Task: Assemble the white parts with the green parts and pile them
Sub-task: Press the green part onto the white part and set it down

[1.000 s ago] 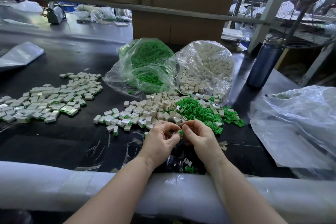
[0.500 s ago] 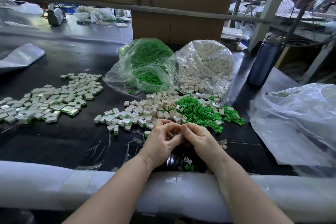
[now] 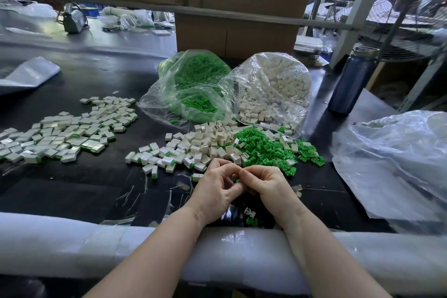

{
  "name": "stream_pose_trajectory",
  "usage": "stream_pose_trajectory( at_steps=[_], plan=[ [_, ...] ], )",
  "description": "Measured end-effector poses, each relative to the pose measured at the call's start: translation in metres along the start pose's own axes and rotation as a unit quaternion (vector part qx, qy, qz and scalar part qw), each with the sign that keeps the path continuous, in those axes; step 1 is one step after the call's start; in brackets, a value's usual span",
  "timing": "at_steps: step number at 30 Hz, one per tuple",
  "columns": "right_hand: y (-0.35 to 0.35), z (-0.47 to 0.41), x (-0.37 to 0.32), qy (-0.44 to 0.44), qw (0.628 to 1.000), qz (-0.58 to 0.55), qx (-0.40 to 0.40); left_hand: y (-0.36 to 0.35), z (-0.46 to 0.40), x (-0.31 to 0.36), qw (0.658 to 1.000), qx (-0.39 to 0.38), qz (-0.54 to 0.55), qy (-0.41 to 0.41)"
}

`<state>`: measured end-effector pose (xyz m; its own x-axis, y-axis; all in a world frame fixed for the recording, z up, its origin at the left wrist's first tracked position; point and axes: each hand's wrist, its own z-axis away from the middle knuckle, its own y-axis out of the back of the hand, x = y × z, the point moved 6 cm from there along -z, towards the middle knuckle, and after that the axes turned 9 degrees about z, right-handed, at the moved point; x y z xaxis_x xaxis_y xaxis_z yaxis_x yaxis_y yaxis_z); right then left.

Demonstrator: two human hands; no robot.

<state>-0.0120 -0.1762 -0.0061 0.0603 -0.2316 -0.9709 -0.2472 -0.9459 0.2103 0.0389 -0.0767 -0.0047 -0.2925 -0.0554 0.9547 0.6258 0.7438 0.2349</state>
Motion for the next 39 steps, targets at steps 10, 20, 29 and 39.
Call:
stream_pose_trajectory(
  at_steps=[10, 20, 29, 39],
  plan=[
    [-0.0038, -0.0007, 0.0024, -0.017, 0.999, -0.032, -0.015, -0.0017, -0.0004, -0.0004, 1.0, -0.009, -0.002, -0.003],
    [-0.0015, -0.0002, 0.0045, -0.029, 0.999, -0.027, 0.003, -0.0043, -0.0018, -0.0054, 0.999, -0.02, -0.028, -0.005],
    [-0.0006, 0.0003, 0.0054, -0.041, 0.998, -0.039, 0.015, -0.0059, -0.0023, -0.0059, 0.999, -0.026, -0.038, -0.005],
    [-0.0008, 0.0003, -0.0013, -0.007, 0.999, -0.027, 0.044, -0.0012, -0.0014, -0.0004, 0.999, 0.01, 0.041, 0.001]
  ],
)
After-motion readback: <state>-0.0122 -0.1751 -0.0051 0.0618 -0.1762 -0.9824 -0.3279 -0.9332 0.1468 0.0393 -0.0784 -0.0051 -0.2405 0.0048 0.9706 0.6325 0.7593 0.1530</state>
